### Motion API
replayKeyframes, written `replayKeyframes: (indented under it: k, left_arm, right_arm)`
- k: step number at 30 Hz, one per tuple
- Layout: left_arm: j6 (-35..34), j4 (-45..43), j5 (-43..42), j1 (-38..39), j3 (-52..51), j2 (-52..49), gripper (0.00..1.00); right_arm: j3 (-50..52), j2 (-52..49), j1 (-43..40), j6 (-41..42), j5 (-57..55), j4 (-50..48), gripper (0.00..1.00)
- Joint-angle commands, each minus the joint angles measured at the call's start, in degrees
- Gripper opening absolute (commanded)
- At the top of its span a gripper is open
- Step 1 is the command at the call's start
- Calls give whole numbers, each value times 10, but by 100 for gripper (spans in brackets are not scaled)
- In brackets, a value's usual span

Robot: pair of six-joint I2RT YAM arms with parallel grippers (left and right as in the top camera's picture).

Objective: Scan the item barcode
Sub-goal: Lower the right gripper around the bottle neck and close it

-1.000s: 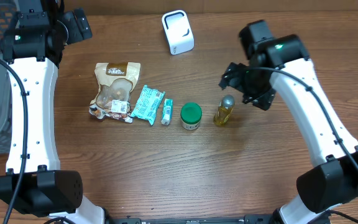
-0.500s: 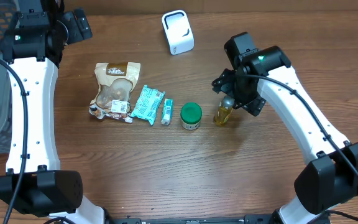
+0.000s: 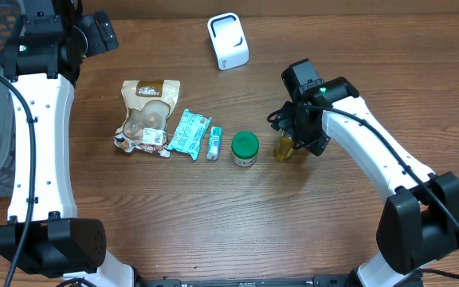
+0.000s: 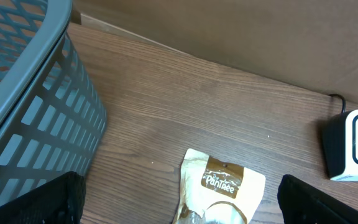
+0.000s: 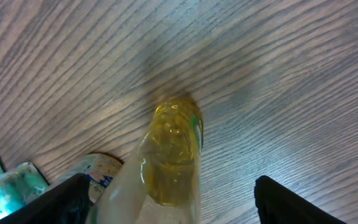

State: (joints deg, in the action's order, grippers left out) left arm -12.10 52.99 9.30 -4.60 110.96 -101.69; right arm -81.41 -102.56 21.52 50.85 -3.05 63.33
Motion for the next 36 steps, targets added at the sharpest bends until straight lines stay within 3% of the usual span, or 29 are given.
replayKeyframes:
  k: [1,6,18,21,27,36]
  left_arm:
    - [-8,0,7,-2,5,-1,100]
    - [-8,0,7,-2,5,-1,100]
    - [-8,0,7,-2,5,-1,100]
    - [-8,0,7,-2,5,-1,100]
    - [-8,0,7,-2,5,-1,100]
    - [-8,0,7,-2,5,-1,100]
  right_arm:
    - [4,-1,3,2,-7,-8,76]
    - [4,-1,3,2,-7,-10,55]
    - [4,-1,5,2,-1,-11,56]
    - [4,-1,15,1,1,-12,61]
    - [4,-1,19,-1,0,-14,62]
    - [4,-1,19,-3,-14,-14,55]
